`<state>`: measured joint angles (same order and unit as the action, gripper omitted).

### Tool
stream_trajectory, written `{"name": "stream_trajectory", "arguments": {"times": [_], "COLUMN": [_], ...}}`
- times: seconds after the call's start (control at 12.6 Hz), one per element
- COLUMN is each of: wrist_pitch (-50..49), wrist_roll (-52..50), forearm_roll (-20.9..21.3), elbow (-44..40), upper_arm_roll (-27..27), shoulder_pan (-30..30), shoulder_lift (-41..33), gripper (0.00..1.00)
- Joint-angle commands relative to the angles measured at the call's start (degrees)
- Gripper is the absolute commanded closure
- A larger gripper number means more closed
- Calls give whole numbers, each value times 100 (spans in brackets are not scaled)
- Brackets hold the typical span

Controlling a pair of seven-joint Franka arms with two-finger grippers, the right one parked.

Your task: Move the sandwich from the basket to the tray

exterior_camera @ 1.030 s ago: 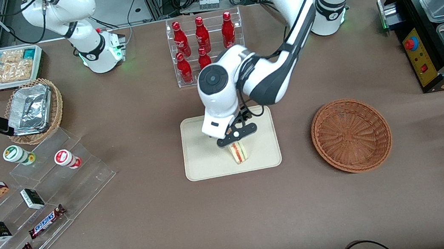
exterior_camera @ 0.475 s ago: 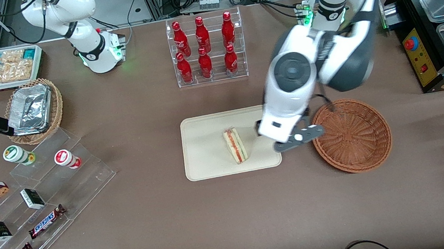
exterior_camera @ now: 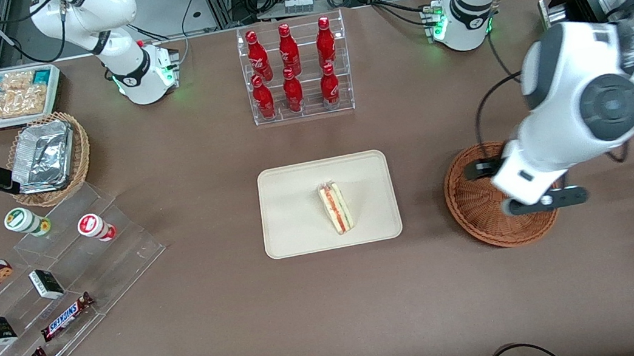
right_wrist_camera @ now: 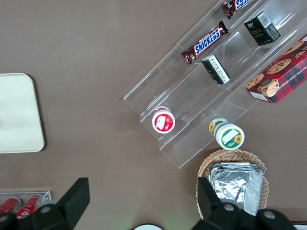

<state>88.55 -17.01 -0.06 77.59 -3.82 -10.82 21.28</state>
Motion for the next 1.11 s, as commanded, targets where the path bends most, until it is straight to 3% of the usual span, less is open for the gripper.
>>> {"name": "stream_trajectory", "arguments": {"times": [0.0,0.48,1.03], "wrist_pitch": [-276,-189,-761], "wrist_roll": [487,1304,1693], "forearm_roll": [-90,-99,-108], "elbow": [248,1521,1479], "upper_arm_roll": [-40,-681,-672], "shoulder_pan": [343,1722,1759], "shoulder_lift": [-431,-1888,-2391], "gripper": [0,0,0]}}
